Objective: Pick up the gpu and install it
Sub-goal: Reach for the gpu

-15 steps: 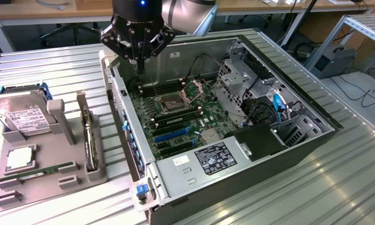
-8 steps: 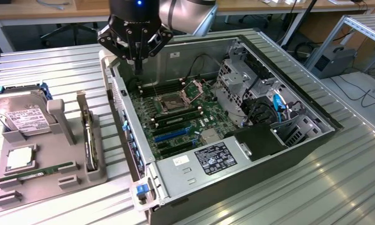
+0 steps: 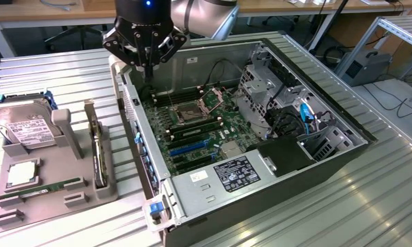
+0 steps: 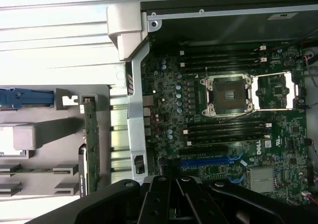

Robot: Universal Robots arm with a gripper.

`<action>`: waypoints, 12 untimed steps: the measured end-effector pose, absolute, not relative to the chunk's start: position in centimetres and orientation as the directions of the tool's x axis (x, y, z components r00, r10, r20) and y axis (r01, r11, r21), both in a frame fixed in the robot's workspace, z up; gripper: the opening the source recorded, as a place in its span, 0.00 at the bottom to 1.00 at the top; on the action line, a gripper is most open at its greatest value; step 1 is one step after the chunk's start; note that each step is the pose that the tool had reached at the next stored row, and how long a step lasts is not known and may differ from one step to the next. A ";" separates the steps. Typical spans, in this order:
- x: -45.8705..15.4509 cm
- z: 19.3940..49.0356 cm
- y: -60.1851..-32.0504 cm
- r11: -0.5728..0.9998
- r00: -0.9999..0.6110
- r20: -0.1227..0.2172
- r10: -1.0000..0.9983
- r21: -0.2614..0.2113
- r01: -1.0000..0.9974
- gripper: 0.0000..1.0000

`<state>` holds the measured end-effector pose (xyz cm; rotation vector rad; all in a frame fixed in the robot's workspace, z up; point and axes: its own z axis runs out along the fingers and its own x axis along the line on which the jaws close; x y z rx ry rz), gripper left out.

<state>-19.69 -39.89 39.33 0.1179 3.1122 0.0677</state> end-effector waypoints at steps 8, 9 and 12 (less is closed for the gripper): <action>-20.4 39.3 -39.9 0.996 -0.997 -0.025 0.076 0.044 0.075 0.11; -20.4 39.3 -39.9 0.996 -0.997 -0.025 0.076 0.044 0.075 0.11; -20.6 39.3 -39.9 0.996 -0.997 -0.025 0.076 0.044 0.075 0.11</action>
